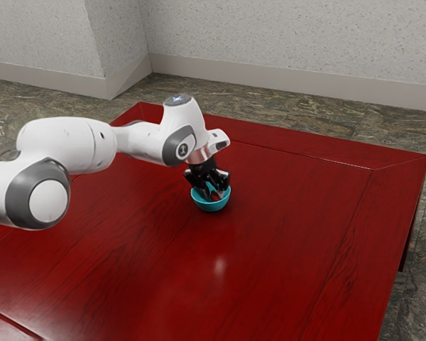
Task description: Take strawberry from the bowl
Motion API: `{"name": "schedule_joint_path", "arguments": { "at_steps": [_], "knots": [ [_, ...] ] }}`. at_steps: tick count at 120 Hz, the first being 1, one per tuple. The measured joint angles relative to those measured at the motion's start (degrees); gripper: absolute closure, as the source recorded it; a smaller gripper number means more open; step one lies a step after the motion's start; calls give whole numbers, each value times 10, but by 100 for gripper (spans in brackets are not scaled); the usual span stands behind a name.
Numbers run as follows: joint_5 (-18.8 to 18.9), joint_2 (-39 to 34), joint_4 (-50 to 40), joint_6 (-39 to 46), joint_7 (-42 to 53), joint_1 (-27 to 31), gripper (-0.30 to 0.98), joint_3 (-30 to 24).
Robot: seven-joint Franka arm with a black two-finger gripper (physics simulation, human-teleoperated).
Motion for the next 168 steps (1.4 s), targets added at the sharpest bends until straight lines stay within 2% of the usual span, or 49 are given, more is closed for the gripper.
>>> {"name": "schedule_joint_path", "arguments": {
  "at_steps": [57,85,107,128,151,153,168],
  "knots": [
    [15,-4,0,-2,-11,0,60,-1],
    [30,-40,-7,-12,-21,-1,65,-5],
    [39,-66,-8,-19,-28,-16,66,-34],
    [44,-56,-2,-21,-35,-55,66,-49],
    [46,-15,18,-12,-41,-72,67,-50],
    [46,-13,20,-12,-41,-73,66,-50],
    [43,-9,24,-8,-39,-76,40,-50]
  ]
}}
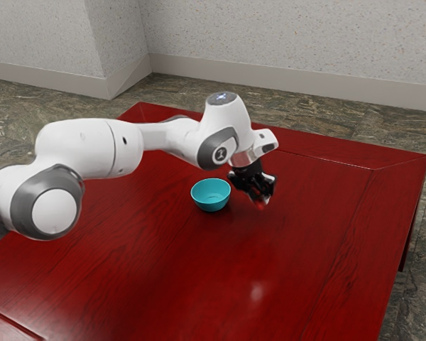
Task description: Take strawberry from the bowl
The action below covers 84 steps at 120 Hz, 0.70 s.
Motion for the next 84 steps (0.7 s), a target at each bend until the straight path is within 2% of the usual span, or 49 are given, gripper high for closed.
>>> {"name": "schedule_joint_path", "arguments": {
  "at_steps": [14,31,61,84],
  "knots": [
    [9,-17,-5,0,4,-1,23,-1],
    [16,-78,-27,-24,7,-1,12,0],
    [21,-235,-72,-144,11,-1,4,25],
    [22,-260,-29,-245,14,-1,1,24]
  ]
}}
